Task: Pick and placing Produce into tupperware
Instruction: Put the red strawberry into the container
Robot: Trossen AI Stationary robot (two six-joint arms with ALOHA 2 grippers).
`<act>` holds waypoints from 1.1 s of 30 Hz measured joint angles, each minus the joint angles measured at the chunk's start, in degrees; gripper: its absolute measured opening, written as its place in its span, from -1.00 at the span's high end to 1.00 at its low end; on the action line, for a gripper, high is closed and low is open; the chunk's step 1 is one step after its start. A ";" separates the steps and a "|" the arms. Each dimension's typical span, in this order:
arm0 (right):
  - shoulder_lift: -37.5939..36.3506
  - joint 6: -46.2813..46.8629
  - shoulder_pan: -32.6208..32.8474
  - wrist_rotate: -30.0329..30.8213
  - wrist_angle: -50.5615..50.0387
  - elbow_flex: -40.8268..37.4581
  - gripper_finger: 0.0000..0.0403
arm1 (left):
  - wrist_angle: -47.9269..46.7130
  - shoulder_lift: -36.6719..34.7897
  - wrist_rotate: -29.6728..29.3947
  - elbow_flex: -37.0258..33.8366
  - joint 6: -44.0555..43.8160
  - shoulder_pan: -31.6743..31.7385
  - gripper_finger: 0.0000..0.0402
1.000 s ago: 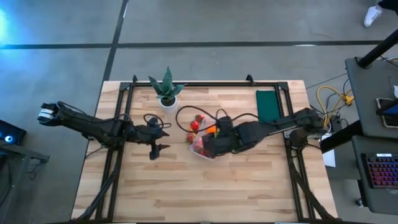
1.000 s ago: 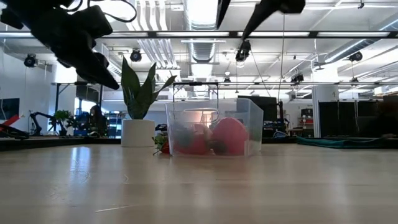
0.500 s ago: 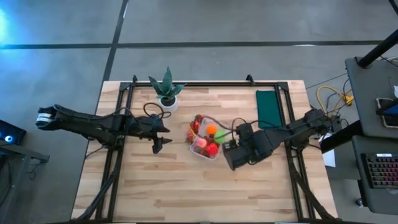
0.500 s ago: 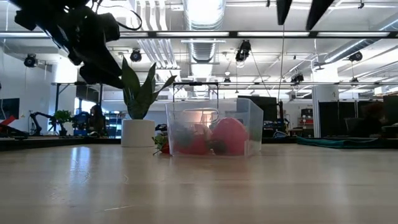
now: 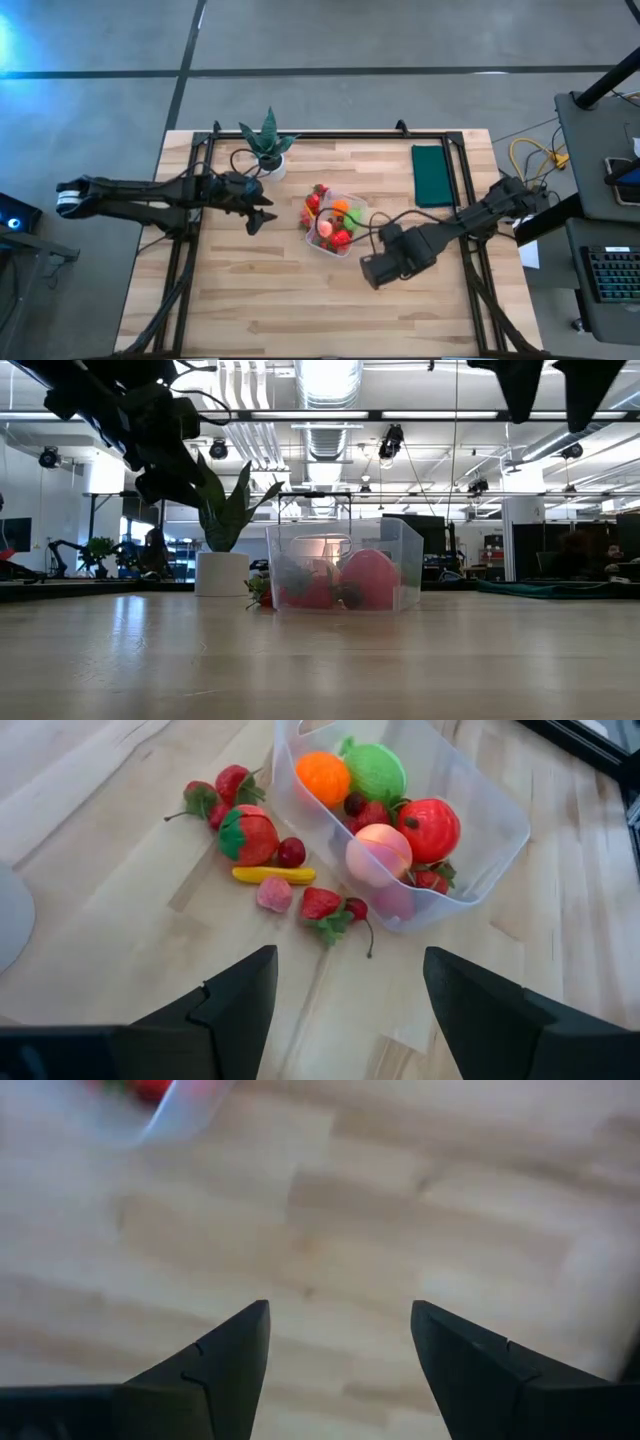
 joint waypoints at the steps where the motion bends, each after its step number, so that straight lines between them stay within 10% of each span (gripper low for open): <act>1: 0.00 0.51 0.40 -1.27 2.21 -0.84 -0.17 | 0.02 0.00 0.42 0.00 0.19 0.41 -0.18; 20: 0.07 18.35 7.72 -13.48 45.47 -18.09 -0.17 | 0.07 0.00 2.87 -0.04 3.96 3.23 -0.18; 33: 0.07 20.98 6.37 -8.22 30.24 -18.84 -0.17 | 0.05 0.00 3.07 -0.15 4.75 3.59 -0.18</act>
